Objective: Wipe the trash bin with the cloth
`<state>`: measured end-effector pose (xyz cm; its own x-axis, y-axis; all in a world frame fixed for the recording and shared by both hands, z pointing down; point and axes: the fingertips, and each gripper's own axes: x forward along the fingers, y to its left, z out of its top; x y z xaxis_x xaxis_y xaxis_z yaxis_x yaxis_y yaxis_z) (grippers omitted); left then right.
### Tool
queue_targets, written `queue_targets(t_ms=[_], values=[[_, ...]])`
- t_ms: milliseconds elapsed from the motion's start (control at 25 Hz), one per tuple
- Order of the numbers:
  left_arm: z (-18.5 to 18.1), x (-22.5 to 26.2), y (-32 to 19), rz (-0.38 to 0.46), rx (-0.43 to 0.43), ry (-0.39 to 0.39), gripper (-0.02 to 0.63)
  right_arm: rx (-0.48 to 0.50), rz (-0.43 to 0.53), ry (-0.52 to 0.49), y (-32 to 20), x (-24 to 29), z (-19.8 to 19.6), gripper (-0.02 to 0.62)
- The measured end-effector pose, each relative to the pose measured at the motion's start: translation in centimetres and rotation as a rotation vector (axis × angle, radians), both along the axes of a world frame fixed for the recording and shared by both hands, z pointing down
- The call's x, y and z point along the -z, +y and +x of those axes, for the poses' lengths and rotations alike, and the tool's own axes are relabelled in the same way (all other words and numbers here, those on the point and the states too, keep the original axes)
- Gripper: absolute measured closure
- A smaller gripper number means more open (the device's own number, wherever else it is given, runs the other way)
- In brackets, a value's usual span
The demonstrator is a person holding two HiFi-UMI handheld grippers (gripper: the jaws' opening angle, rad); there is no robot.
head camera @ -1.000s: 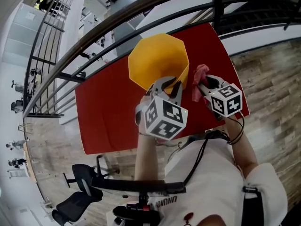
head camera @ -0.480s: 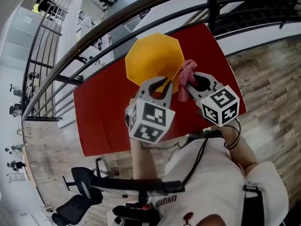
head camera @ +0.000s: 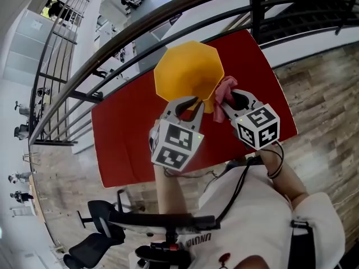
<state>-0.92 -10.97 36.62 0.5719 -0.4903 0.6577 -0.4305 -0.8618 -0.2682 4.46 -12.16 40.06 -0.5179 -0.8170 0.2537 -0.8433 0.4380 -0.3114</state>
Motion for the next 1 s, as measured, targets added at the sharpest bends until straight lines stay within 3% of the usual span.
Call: queue_targets(t_ms=[480, 1000], values=[[0.1, 0.4, -0.1, 0.002, -0.012, 0.082, 0.563, -0.014, -0.159, 0.089, -0.9, -7.9, -0.2, 0.497], [0.7, 0.4, -0.8, -0.032, -0.005, 0.12, 0.563, -0.002, -0.304, 0.173, -2.7, -15.2, 0.5, 0.497]])
